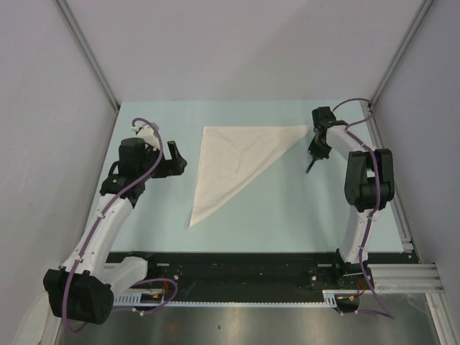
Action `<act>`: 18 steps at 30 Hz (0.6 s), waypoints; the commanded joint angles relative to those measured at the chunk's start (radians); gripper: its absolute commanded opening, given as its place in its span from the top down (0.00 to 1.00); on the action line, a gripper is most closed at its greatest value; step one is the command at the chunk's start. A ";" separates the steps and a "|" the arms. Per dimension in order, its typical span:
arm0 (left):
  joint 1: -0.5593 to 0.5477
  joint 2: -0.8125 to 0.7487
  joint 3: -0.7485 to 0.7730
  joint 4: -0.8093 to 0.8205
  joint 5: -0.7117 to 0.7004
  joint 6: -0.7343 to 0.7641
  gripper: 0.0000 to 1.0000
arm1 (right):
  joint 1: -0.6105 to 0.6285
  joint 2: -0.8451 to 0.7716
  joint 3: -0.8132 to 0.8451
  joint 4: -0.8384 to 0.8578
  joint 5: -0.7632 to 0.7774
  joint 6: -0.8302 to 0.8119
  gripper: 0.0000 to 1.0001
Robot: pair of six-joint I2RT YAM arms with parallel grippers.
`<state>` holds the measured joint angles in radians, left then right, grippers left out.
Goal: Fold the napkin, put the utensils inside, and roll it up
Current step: Grab a utensil with the right arm, then place the utensil onto the napkin
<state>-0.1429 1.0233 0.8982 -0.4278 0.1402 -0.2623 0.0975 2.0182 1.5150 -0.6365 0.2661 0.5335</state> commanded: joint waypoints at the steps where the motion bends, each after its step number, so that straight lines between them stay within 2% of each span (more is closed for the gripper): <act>1: -0.001 -0.052 -0.012 0.047 0.091 -0.028 0.00 | 0.158 -0.124 -0.009 0.029 0.057 0.196 1.00; 11: -0.020 -0.123 -0.044 0.080 0.164 -0.058 0.00 | 0.436 -0.111 -0.010 0.104 0.139 0.500 1.00; 18: -0.023 -0.178 -0.059 0.086 0.138 -0.057 0.00 | 0.499 -0.087 -0.004 0.109 0.168 0.661 1.00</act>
<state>-0.1600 0.8959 0.8566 -0.3786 0.2737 -0.3069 0.5785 1.9209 1.5017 -0.5625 0.3626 1.0485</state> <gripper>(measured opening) 0.996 0.045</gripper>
